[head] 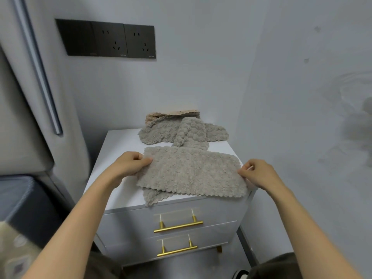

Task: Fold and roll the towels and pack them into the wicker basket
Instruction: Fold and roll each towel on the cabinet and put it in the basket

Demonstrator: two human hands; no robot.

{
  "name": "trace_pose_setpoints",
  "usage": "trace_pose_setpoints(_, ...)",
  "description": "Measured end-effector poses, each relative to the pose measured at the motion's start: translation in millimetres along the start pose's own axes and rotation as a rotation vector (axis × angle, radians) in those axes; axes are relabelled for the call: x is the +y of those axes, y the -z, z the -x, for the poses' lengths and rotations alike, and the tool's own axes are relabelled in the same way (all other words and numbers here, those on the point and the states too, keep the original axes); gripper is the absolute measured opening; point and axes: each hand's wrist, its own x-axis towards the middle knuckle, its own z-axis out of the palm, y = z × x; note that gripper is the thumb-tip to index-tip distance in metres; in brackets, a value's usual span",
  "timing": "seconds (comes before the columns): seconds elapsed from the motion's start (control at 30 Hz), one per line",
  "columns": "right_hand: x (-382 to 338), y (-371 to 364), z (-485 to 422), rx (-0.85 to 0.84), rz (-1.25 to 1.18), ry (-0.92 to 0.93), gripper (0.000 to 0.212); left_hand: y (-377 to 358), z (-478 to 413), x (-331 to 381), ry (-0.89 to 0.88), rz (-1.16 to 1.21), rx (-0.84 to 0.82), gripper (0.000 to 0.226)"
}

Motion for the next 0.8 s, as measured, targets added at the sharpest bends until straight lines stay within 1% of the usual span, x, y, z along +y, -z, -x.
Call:
trace_pose_setpoints(0.07, -2.0, 1.1, 0.0, 0.006, -0.097, 0.029, 0.023, -1.3, 0.9, 2.4, 0.025, 0.120, -0.025, 0.024)
trace_pose_setpoints(0.17, -6.3, 1.7, -2.3, 0.061, -0.277, 0.026, 0.018, -3.8, 2.5, 7.1, 0.049, 0.197, -0.010, 0.024)
trace_pose_setpoints(0.23, -7.2, -0.3, -5.6, 0.100, -0.302, 0.034, 0.013, -5.2, 2.0, 8.9, 0.026, 0.208, 0.015, 0.024)
trace_pose_setpoints(0.3, -7.9, -3.0, -8.1, 0.138, -0.282, 0.072, 0.013, -6.8, 0.4, 9.5, 0.002, 0.221, 0.036, 0.024)
trace_pose_setpoints(0.4, -7.7, -8.4, -10.0, 0.173, -0.215, 0.130, 0.013, -8.9, -2.6, 7.1, -0.022, 0.187, 0.062, 0.024)
trace_pose_setpoints(0.53, -4.2, -15.1, -11.6, 0.163, -0.020, 0.178, 0.013, -7.6, -6.5, 1.0, -0.033, 0.069, 0.063, 0.025)
trace_pose_setpoints(0.7, 2.5, -21.1, -11.2, 0.098, 0.203, 0.172, 0.016, -9.8, -6.2, -3.4, -0.050, -0.071, 0.019, 0.025)
trace_pose_setpoints(0.8, 3.9, -24.1, -7.6, 0.069, 0.327, 0.162, 0.013, -10.2, -5.3, -5.6, -0.035, -0.109, 0.007, 0.025)
